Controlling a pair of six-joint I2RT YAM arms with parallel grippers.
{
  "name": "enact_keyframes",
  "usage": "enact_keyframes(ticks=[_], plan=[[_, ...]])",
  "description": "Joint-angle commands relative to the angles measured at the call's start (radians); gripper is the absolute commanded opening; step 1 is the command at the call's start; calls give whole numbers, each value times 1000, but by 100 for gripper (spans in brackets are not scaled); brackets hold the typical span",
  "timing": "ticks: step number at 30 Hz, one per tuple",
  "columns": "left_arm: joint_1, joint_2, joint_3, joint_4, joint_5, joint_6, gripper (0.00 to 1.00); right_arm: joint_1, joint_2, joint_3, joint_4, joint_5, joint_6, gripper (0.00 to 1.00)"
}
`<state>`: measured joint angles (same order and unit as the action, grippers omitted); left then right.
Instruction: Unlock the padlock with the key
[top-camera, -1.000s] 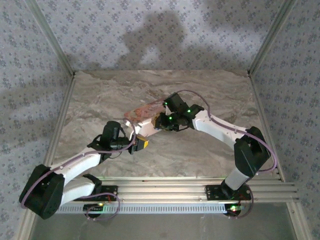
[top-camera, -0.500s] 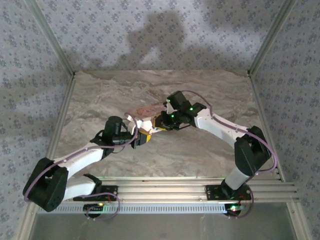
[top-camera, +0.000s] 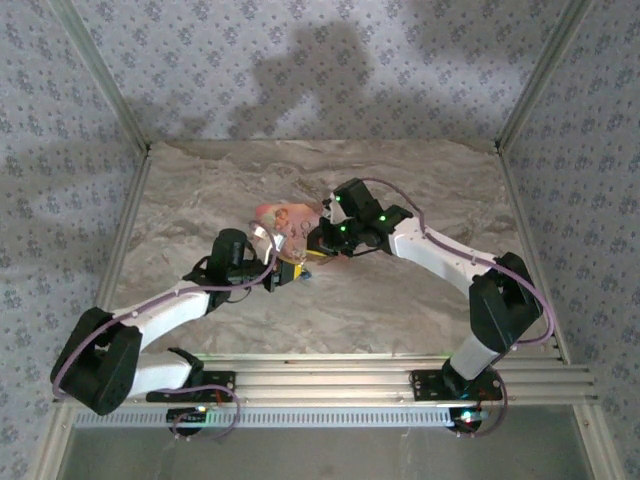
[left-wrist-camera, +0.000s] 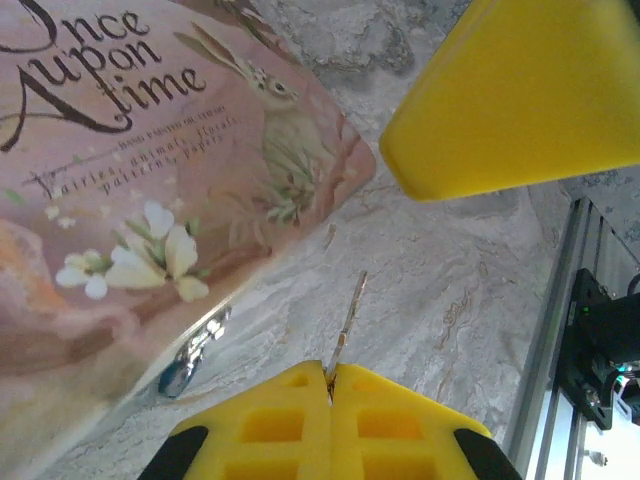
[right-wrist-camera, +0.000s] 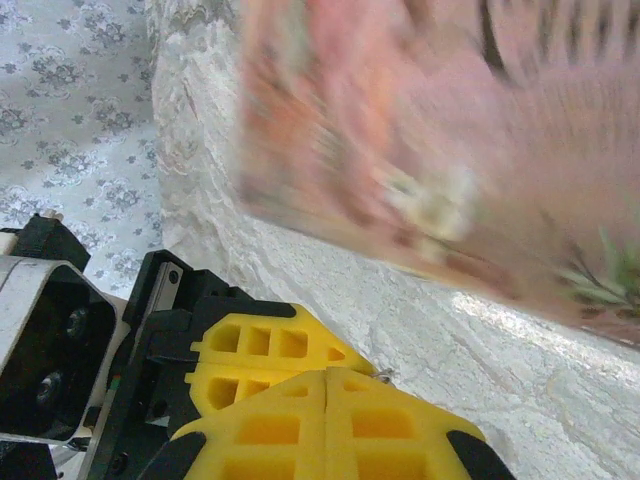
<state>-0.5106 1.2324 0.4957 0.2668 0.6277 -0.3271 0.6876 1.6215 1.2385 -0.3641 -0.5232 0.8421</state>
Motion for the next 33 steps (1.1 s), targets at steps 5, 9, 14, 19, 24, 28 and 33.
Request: enact_keyframes(ticks=[5, 9, 14, 19, 24, 28, 33], plan=[[27, -72, -16, -56, -56, -15, 0, 34, -10, -10, -47, 164, -48, 0], [37, -185, -44, -232, -214, 5, 0, 174, -18, -21, -101, 533, -82, 5], [49, -320, -76, -358, -365, -62, 0, 329, 77, -37, -27, 825, 5, 33], [53, -386, -93, -405, -394, -76, 0, 378, 254, 48, -51, 929, 83, 50], [53, -403, -98, -426, -390, -75, 0, 380, 347, 112, -75, 978, 101, 52], [52, -413, -113, -417, -382, -89, 0, 374, 350, 109, -64, 1018, 108, 52], [52, -419, -137, -399, -378, -104, 0, 365, 348, 105, -42, 1048, 93, 48]])
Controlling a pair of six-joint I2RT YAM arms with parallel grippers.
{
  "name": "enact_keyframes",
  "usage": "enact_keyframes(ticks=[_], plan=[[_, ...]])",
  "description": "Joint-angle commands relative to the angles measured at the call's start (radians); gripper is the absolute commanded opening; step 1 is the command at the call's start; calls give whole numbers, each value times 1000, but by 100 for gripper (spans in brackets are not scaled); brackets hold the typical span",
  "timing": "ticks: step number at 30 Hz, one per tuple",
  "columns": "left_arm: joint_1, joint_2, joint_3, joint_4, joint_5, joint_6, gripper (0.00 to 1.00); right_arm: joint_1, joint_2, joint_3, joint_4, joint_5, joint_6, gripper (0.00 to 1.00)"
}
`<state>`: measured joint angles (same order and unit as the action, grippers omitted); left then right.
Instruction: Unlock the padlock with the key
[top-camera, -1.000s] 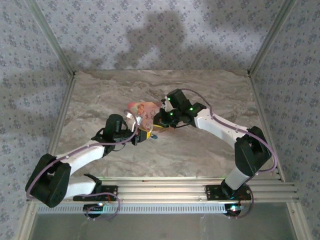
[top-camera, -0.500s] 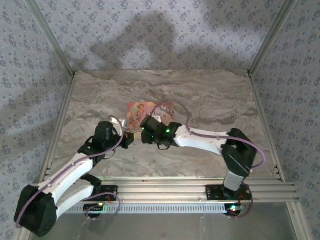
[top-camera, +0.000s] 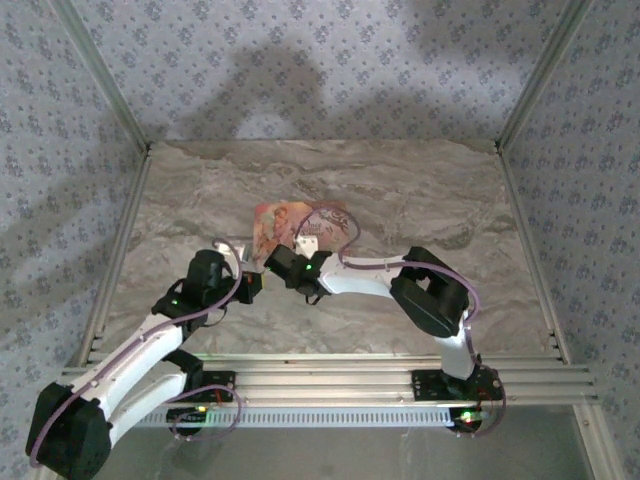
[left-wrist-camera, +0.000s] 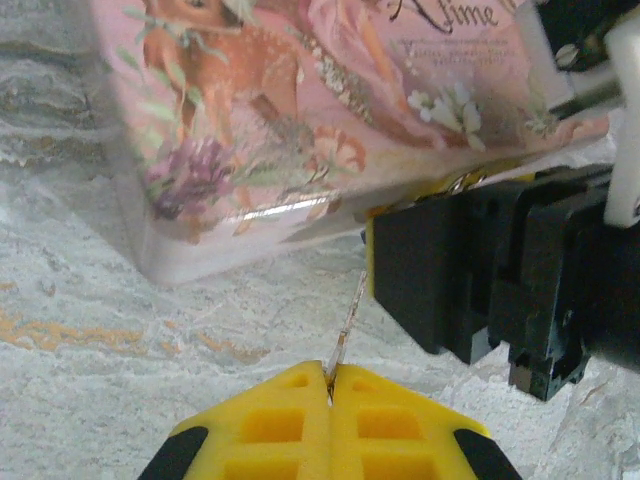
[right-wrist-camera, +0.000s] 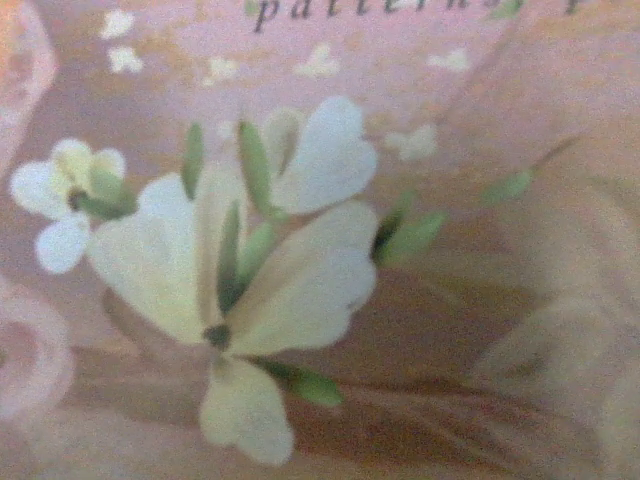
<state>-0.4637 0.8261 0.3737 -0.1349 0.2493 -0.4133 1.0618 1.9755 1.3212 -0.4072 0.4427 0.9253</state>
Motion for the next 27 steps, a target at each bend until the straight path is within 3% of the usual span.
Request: enact_keyframes(ticks=[1, 13, 22, 27], plan=[[5, -14, -15, 1, 2, -15, 0, -11, -4, 22, 6, 85, 5, 47], [5, -48, -15, -27, 1, 9, 0, -36, 31, 31, 39, 80, -38, 32], [5, -80, -18, -55, -12, 18, 0, -66, 44, 16, 66, 41, -59, 28], [7, -104, -18, -78, -25, 27, 0, -77, 40, 23, 83, 17, -91, 11]])
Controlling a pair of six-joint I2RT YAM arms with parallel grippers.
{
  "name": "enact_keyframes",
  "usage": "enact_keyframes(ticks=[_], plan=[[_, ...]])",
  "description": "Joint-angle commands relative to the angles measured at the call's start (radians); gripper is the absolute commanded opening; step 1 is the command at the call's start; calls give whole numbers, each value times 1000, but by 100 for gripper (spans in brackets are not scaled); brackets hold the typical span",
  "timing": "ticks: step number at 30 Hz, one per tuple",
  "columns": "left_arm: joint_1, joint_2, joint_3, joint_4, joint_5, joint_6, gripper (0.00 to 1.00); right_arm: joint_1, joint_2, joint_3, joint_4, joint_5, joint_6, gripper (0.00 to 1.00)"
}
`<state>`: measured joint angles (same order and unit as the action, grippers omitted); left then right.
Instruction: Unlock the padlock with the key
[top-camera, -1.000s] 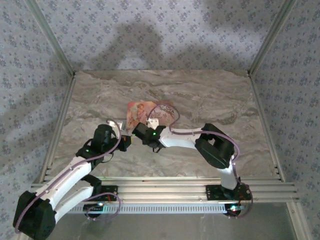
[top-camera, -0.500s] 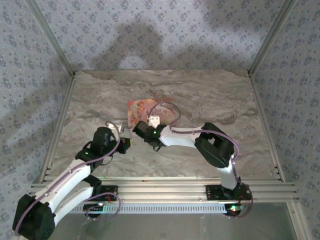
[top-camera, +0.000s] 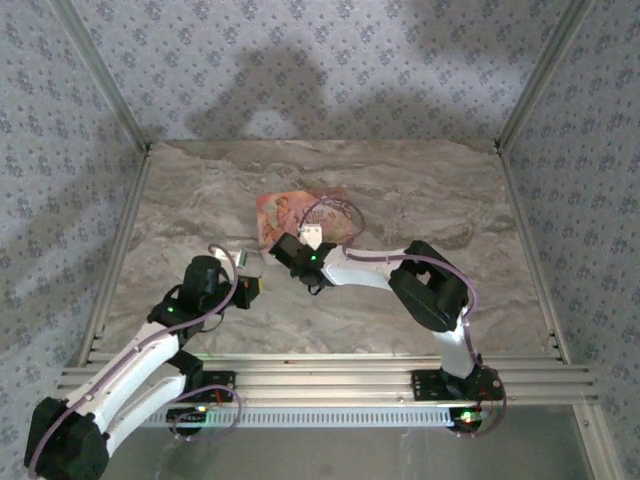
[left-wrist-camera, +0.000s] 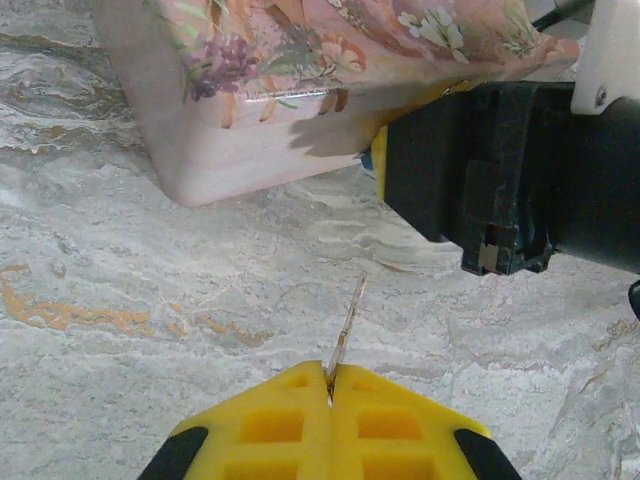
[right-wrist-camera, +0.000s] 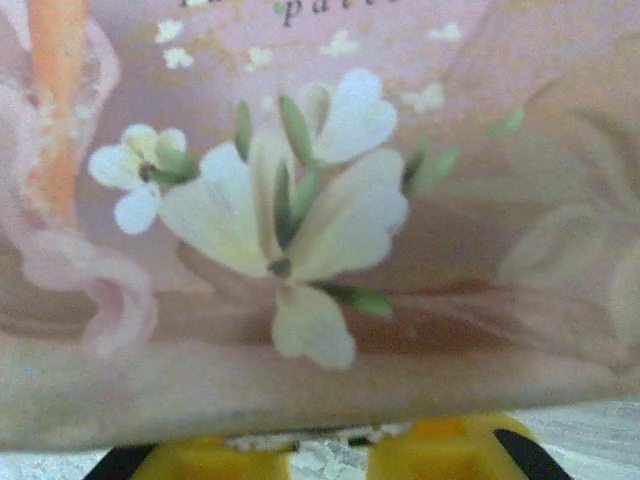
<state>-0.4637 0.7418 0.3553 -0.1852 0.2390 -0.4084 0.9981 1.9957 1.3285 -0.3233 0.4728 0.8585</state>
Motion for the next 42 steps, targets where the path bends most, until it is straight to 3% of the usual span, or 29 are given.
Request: enact_keyframes(ticks=[1, 5, 13, 19, 22, 31, 37, 41, 42], plan=[[7, -21, -1, -27, -16, 23, 0, -15, 15, 19, -3, -22, -30, 8], [7, -19, -1, -18, 4, 40, 0, -25, -20, 22, -12, -94, -60, 0], [7, -8, -27, 70, 107, 76, 0, -85, -142, 0, -34, -365, -111, 0], [8, 44, -44, 183, 260, 100, 0, -151, -206, -45, 18, -610, -131, 0], [7, 70, -53, 226, 288, 100, 0, -173, -221, -38, 4, -674, -141, 0], [7, 65, -61, 211, 255, 110, 0, -198, -214, -72, -34, -637, -215, 0], [7, 47, -67, 194, 234, 97, 0, -173, -160, -105, 5, -525, -223, 0], [5, 13, -65, 159, 207, 84, 0, -130, -143, -116, 34, -359, -181, 1], [5, 4, -65, 149, 198, 80, 0, -112, -144, -119, 38, -306, -152, 7]])
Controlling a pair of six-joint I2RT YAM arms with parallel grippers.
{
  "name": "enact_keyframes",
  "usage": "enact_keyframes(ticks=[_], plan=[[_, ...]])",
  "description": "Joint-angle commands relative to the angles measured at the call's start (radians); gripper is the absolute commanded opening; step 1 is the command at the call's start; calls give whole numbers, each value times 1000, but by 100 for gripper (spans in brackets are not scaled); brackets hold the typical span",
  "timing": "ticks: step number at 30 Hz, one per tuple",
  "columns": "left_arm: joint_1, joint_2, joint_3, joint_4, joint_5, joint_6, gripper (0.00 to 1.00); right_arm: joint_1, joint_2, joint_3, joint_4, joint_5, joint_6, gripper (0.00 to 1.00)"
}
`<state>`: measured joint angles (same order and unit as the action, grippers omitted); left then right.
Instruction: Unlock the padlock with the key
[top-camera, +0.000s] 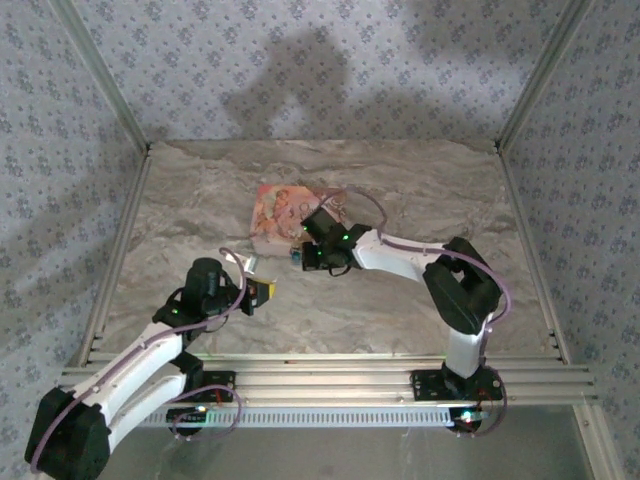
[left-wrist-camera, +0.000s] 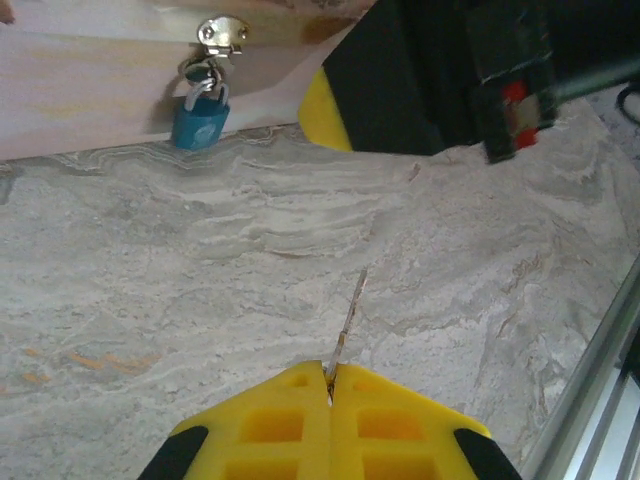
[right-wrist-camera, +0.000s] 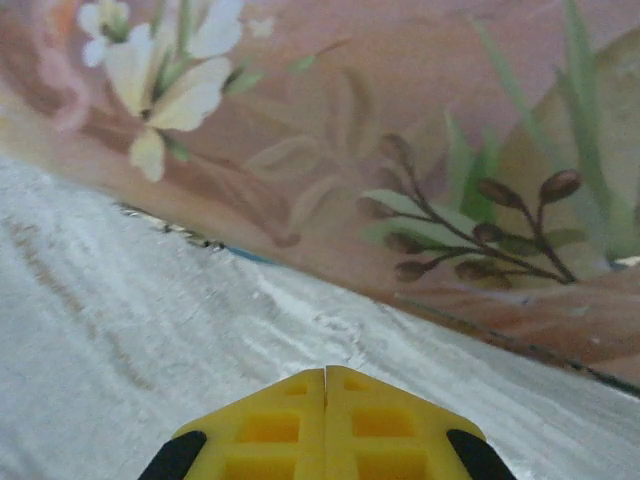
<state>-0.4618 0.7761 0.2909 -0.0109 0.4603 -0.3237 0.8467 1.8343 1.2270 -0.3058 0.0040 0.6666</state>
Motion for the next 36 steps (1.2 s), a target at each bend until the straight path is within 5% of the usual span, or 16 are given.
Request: enact_keyframes(ticks=[1, 4, 10, 19, 36], plan=[[3, -41, 0, -40, -34, -13, 0, 67, 17, -20, 31, 223, 55, 16], [3, -71, 9, -112, -100, -39, 0, 133, 32, 7, 0, 384, 122, 40], [3, -118, -2, -183, -199, -127, 0, 217, 118, 125, -109, 577, 278, 54], [4, -135, 7, -211, -232, -126, 0, 252, 310, 351, -286, 674, 354, 55], [5, -184, -12, -224, -235, -127, 0, 218, 383, 405, -223, 700, 303, 52]])
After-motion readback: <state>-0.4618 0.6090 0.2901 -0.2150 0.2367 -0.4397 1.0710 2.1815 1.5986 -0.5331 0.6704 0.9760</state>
